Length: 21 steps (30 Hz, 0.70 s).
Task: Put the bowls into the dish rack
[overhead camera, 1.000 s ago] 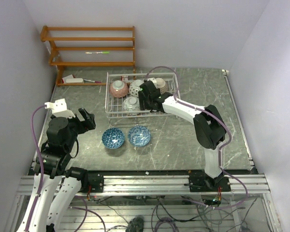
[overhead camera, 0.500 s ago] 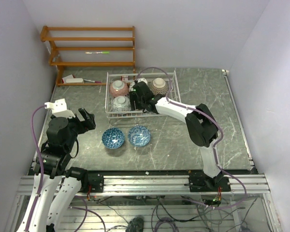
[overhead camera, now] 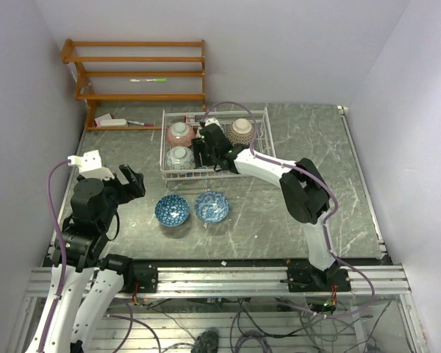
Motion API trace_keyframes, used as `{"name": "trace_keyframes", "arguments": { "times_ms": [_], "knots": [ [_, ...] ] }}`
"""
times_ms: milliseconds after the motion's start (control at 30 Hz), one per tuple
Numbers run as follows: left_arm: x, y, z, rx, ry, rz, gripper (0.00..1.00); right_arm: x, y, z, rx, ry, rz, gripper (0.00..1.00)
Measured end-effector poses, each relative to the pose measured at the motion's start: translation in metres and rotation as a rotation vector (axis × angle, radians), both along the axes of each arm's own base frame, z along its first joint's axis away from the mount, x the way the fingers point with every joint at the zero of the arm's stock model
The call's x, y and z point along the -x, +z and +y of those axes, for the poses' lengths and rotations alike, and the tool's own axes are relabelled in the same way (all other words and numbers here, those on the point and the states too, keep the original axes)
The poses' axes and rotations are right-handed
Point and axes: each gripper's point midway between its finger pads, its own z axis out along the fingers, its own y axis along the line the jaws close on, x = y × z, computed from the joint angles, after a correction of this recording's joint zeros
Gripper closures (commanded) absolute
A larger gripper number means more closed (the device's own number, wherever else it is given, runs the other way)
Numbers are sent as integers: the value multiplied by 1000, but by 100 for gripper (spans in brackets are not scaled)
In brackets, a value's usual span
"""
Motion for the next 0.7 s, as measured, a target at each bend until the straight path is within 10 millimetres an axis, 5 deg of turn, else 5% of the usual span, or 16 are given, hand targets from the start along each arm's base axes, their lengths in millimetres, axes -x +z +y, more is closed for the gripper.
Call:
{"name": "trace_keyframes", "arguments": {
  "times_ms": [267, 433, 567, 700],
  "knots": [
    [0, 0, 0, 0, 0, 0, 3, 11, 16, -25, 27, -48, -50, 35],
    [0, 0, 0, 0, 0, 1, 2, 32, 94, -49, -46, -82, -178, 27],
    [0, 0, 0, 0, 0, 2, 2, 57, 159, -43, -126, -68, -294, 26],
    [-1, -1, 0, -1, 0, 6, 2, 108, 160, -16, -119, 46, -301, 27]
  ]
}}
